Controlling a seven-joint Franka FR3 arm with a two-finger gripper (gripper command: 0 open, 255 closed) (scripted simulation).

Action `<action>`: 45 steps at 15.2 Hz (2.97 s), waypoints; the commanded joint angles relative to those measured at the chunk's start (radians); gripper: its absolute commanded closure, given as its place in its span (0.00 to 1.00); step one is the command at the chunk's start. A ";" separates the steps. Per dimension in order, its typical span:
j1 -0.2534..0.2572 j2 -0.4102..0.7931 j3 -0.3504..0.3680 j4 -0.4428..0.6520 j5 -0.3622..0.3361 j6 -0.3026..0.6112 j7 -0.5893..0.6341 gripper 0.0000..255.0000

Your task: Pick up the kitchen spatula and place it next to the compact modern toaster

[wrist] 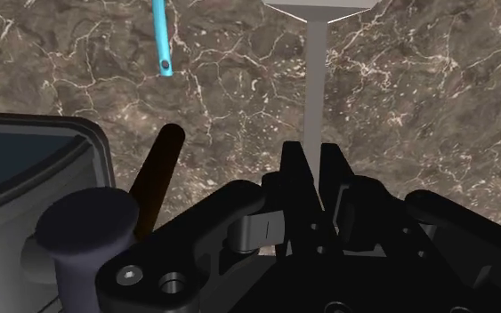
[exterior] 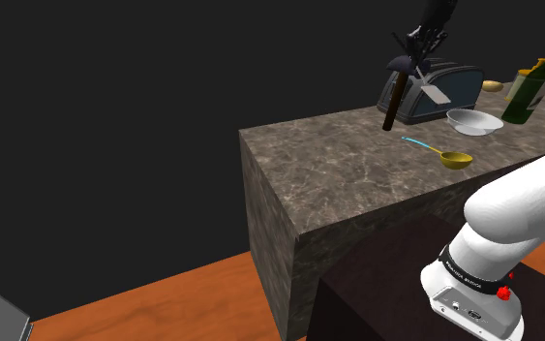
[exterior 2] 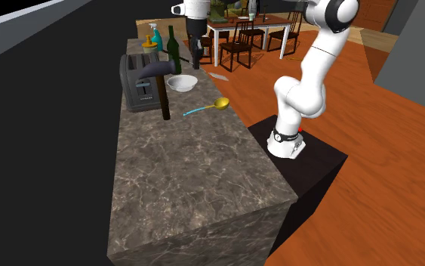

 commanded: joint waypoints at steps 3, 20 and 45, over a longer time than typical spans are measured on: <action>-0.034 -0.013 -0.074 0.007 -0.025 -0.014 -0.104 1.00; -0.135 0.092 -0.415 0.161 -0.063 -0.033 -0.550 1.00; -0.168 0.153 -0.541 -0.043 -0.048 0.230 -0.680 1.00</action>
